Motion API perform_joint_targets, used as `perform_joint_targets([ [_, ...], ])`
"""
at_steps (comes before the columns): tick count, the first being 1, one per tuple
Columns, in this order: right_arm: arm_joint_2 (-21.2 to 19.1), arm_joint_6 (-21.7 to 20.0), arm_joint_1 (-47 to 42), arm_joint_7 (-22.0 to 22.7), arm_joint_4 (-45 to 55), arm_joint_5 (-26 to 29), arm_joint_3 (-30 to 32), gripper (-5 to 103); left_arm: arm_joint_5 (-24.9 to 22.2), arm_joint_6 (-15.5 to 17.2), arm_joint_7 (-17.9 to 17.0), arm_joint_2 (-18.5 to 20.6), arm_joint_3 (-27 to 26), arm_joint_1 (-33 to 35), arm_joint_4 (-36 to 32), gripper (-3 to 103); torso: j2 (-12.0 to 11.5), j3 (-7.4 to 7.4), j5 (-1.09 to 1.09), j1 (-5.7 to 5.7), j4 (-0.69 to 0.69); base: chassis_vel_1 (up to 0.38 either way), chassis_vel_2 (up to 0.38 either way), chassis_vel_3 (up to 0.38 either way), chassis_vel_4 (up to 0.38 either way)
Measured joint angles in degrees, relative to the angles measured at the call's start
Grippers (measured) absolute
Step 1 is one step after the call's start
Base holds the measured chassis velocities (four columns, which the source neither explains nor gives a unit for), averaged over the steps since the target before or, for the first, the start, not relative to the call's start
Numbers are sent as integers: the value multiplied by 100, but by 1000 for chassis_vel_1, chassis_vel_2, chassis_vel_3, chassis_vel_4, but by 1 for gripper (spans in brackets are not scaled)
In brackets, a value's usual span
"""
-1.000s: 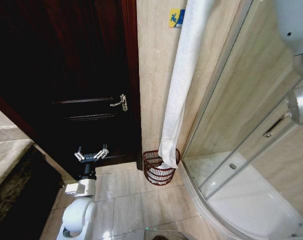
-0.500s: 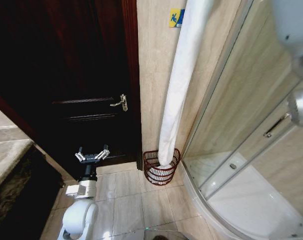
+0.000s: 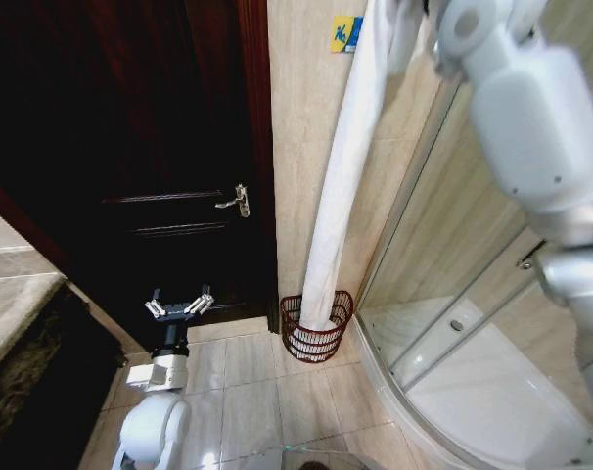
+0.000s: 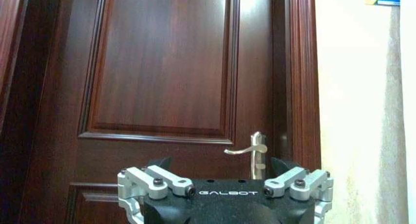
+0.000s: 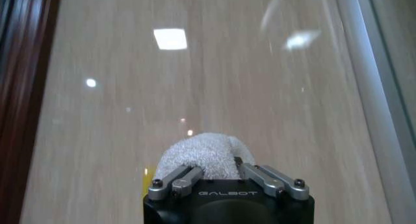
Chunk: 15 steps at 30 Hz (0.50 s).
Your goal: Discard the used towel into the hamper.
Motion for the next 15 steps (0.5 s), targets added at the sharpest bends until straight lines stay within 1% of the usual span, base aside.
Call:
perform_joint_targets([
  [4, -239, 91, -936, 95, 654, 79, 224, 9, 10, -10, 19, -67, 12, -16, -7, 100, -135, -75, -2, -62, -1, 0, 0, 0, 0],
  [6, -257, 109, -1072, 98, 717, 73, 259, 9, 13, -10, 19, -74, 12, -28, -7, 100, -154, -86, -2, -70, 0, 0, 0, 0, 0],
  [8, -298, 150, -1715, 99, 946, -27, 488, 9, 19, -5, 21, -78, 11, -44, -7, 100, -262, -142, -1, -120, 2, 0, 0, 0, 0],
  [9, -298, 150, -1715, 99, 946, -27, 488, 9, 19, -5, 21, -78, 11, -44, -7, 100, -262, -142, -1, -120, 2, 0, 0, 0, 0],
  [13, -364, 178, -2564, 30, 1223, -213, 814, 9, 26, 13, 22, -66, -5, -53, -7, 100, -412, -225, 0, -188, 0, 0, 0, 0, 0],
  [14, -364, 178, -2564, 30, 1223, -213, 814, 9, 26, 13, 22, -66, -5, -53, -7, 100, -412, -225, 0, -188, 0, 0, 0, 0, 0],
  [15, -373, 202, -2752, 12, 1283, -282, 873, 9, 33, 14, 22, -74, -6, -58, 2, 100, -447, -244, 0, -203, -1, 0, 0, 0, 0],
])
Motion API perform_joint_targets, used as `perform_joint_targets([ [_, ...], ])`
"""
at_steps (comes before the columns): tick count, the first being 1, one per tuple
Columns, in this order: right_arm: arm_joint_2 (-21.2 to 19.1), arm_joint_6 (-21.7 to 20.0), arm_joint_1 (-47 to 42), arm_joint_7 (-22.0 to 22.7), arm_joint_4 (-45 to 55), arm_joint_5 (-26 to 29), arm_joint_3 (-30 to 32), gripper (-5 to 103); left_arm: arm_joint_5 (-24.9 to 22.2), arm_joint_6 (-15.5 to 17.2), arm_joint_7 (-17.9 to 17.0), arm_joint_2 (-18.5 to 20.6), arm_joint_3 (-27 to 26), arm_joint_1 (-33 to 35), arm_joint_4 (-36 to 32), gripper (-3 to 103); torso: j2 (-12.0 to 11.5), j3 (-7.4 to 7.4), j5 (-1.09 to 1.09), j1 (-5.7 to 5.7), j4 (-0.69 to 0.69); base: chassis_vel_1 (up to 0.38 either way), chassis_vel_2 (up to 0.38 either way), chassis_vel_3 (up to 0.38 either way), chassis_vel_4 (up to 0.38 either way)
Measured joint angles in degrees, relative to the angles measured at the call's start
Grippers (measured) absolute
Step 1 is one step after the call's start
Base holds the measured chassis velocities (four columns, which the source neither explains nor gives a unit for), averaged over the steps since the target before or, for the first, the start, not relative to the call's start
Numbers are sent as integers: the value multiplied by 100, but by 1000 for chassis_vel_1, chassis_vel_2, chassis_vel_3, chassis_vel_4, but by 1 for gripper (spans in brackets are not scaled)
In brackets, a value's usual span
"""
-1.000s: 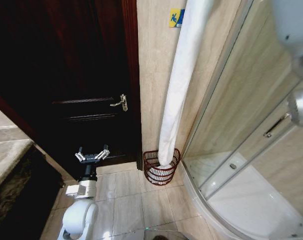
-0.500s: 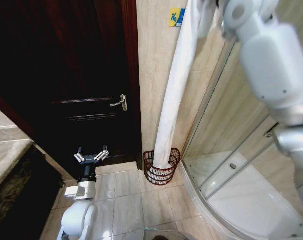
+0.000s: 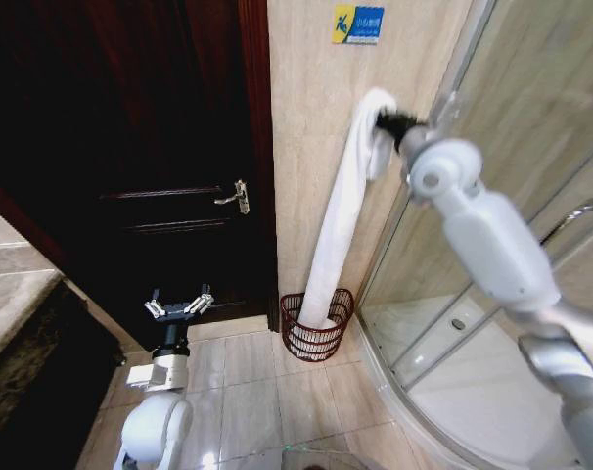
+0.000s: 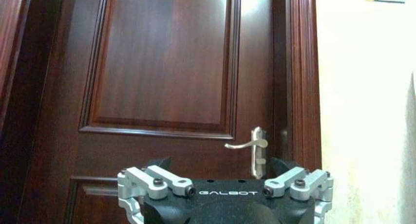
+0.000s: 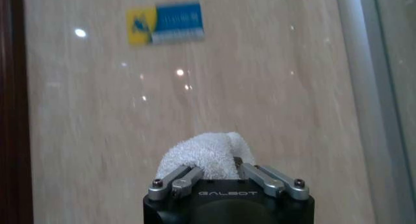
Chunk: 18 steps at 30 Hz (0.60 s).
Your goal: Discard the used towel into the hamper.
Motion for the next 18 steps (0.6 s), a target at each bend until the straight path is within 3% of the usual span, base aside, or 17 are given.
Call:
perform_joint_targets([
  [18, 549, 391, -2941, -489, 605, -1335, 1020, 9, 106, 10, 4, -37, 20, -30, 108, 100, -537, -293, -2, -246, 0, 0, 0, 0, 0],
])
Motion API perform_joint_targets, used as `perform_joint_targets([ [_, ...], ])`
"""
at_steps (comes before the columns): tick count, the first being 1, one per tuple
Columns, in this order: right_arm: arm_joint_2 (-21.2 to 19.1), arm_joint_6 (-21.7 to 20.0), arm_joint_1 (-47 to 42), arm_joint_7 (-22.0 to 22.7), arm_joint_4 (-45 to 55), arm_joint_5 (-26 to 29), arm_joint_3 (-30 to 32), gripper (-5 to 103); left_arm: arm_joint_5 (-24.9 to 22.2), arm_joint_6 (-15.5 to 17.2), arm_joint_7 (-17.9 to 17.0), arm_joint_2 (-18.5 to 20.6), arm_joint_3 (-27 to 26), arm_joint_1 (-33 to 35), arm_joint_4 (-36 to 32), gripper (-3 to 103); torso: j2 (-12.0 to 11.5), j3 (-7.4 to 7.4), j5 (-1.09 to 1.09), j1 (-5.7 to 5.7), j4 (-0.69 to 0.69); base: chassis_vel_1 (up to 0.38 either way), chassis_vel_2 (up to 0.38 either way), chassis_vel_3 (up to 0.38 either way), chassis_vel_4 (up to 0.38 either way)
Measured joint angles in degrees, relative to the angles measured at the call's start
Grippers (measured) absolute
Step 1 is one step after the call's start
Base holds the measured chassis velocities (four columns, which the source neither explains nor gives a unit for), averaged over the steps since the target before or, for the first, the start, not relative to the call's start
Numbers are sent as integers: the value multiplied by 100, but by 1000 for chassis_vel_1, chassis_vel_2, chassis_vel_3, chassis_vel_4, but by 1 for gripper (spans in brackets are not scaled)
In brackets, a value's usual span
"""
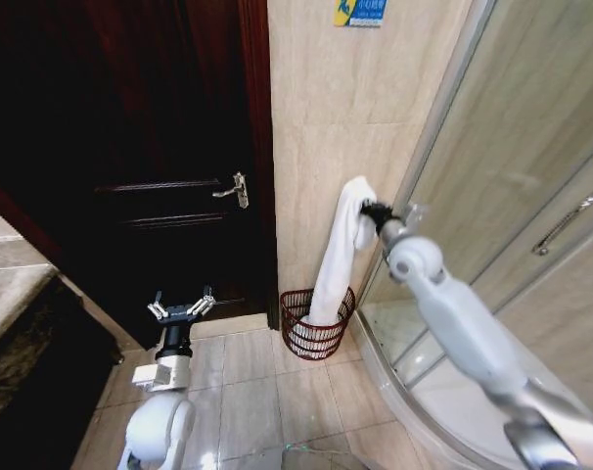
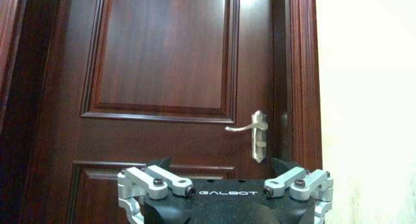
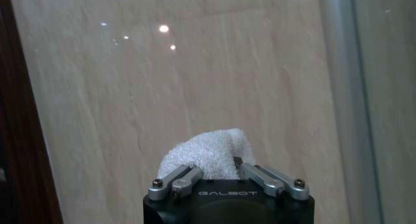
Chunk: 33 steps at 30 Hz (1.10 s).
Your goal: Discard the used towel into the hamper.
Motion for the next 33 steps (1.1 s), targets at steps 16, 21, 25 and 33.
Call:
perform_joint_targets([
  [16, 797, 433, -1351, -393, -344, -897, 393, 9, -35, -115, -1, 41, -34, 70, 77, 100, -479, -266, -1, -214, 1, 0, 0, 0, 0],
  [21, 903, 388, -1465, -414, -384, -930, 474, 9, -55, -148, -3, 61, -38, 110, 168, 100, -634, -350, 0, -282, 1, 0, 0, 0, 0],
  [25, 950, 341, -1512, -419, -384, -947, 508, 9, -72, -148, -3, 83, -34, 96, 224, 100, -719, -397, 0, -320, 0, 0, 0, 0, 0],
  [33, 1000, 73, -1460, -486, -608, -846, 628, 9, -53, -137, -4, 81, -11, 90, 267, 100, -936, -521, 1, -414, 0, 0, 0, 0, 0],
])
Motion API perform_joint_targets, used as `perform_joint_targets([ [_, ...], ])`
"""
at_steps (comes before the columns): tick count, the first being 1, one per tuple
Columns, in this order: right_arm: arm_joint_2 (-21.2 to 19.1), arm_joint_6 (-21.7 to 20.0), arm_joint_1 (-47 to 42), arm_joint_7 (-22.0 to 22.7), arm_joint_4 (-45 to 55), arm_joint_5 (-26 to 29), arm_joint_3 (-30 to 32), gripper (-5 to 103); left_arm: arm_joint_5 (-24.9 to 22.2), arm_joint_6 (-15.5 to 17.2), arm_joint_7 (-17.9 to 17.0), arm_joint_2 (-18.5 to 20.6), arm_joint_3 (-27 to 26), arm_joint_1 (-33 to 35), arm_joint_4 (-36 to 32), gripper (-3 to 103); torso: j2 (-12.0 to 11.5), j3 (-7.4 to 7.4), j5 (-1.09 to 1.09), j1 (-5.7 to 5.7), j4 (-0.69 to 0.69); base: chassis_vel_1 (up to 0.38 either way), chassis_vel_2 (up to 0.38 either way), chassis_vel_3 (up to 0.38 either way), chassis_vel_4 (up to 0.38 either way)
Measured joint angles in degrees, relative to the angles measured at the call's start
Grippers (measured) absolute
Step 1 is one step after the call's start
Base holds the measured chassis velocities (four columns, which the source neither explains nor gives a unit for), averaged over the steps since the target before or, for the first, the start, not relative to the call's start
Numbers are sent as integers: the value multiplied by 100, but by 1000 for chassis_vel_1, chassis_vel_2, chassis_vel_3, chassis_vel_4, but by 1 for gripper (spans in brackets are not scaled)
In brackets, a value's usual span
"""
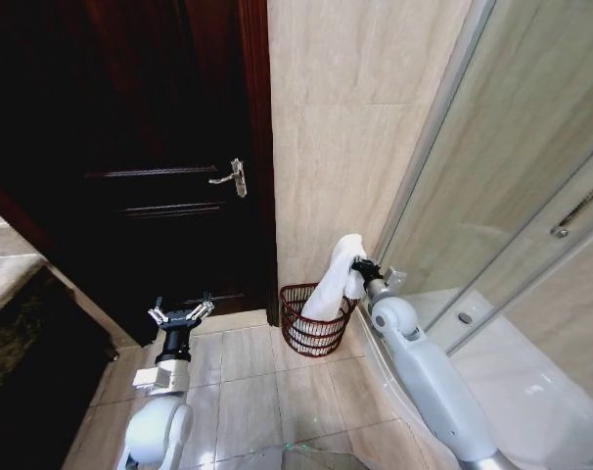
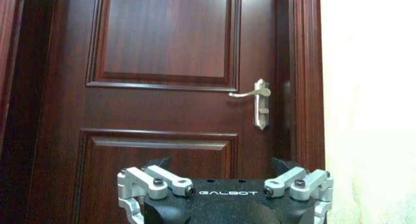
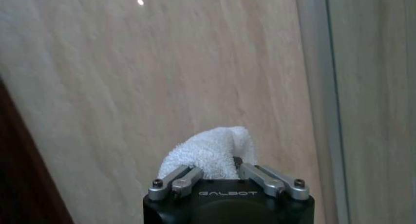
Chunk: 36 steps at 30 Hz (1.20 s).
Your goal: Discard the used towel into the hamper.
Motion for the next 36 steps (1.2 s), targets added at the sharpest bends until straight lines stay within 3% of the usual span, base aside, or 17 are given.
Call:
perform_joint_targets([
  [8, -109, -562, 110, 35, 47, 626, 77, 9, 8, 16, -18, -1, -33, 30, -7, 100, -199, -115, -1, -85, 1, 0, 0, 0, 0],
  [11, -191, -949, 105, 23, 95, 1003, 123, 9, 9, 27, -20, -19, -15, 31, -39, 100, -301, -172, 0, -129, 0, 0, 0, 0, 0],
  [26, -320, -1528, 793, 128, -299, 1510, 39, 9, 24, 94, -19, 8, -2, 35, -98, 100, -681, -387, -1, -294, 0, 0, 0, 0, 0],
  [36, -255, -1534, 957, 230, -381, 1474, -174, 9, 60, 121, -1, -5, 47, 5, -88, 100, -927, -527, -1, -400, 1, 0, 0, 0, 0],
])
